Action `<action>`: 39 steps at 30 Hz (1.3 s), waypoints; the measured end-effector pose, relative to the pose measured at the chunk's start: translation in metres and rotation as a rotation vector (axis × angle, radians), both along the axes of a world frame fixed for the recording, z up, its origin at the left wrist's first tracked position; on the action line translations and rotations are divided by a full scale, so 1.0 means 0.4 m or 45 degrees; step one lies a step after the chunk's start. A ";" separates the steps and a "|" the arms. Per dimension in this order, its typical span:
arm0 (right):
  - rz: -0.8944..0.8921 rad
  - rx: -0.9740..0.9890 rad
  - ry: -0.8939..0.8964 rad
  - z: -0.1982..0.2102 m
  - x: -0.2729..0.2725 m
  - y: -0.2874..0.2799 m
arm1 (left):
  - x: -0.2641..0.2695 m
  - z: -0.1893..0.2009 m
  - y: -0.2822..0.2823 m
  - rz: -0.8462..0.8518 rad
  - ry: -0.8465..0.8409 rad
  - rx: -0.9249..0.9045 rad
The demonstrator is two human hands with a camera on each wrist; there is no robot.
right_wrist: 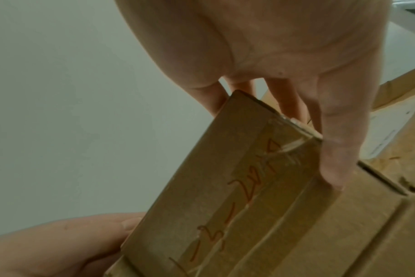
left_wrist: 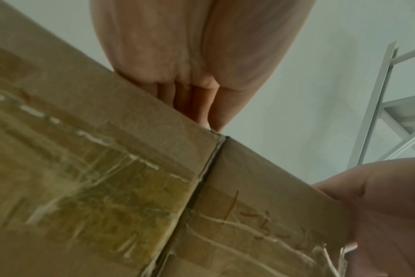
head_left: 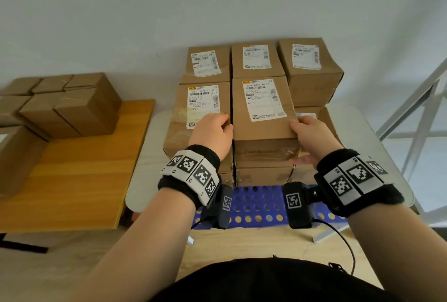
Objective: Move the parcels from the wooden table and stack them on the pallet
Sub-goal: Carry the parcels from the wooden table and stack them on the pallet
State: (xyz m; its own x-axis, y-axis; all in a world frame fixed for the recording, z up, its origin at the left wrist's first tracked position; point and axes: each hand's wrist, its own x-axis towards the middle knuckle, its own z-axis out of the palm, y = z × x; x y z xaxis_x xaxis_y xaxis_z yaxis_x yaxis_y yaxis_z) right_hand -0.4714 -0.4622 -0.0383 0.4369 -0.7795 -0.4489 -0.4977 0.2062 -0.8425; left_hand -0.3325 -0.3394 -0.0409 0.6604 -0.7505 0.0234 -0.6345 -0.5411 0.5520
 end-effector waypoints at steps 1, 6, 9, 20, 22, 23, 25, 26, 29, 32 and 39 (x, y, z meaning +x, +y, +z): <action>0.007 -0.017 0.015 0.000 0.002 -0.001 | 0.001 0.001 0.001 -0.007 -0.001 -0.006; 0.004 -0.139 0.033 -0.006 0.009 -0.004 | 0.002 -0.003 0.003 -0.018 -0.010 -0.039; 0.000 -0.149 0.046 -0.004 0.008 0.002 | 0.007 -0.011 0.000 -0.031 -0.017 -0.044; 0.267 -0.762 0.388 0.003 0.022 0.056 | 0.011 -0.026 -0.005 -0.131 -0.084 0.086; 0.336 -0.802 0.386 -0.003 0.030 0.063 | 0.011 -0.023 -0.002 -0.132 -0.083 0.102; 0.352 -0.804 0.388 -0.007 0.032 0.064 | 0.010 -0.023 -0.001 -0.131 -0.085 0.104; 0.371 -0.806 0.400 -0.015 0.033 0.066 | 0.006 -0.021 0.004 -0.129 -0.089 0.106; 0.378 -0.814 0.408 -0.019 0.033 0.067 | 0.005 -0.020 0.006 -0.128 -0.093 0.106; 0.376 -0.839 0.404 -0.022 0.029 0.069 | -0.002 -0.021 0.011 -0.123 -0.099 0.099; 0.370 -0.837 0.396 -0.023 0.024 0.068 | -0.014 -0.018 0.017 -0.114 -0.085 0.081; 0.349 -0.971 0.146 -0.006 0.009 0.090 | -0.046 0.009 0.048 -0.035 -0.038 -0.103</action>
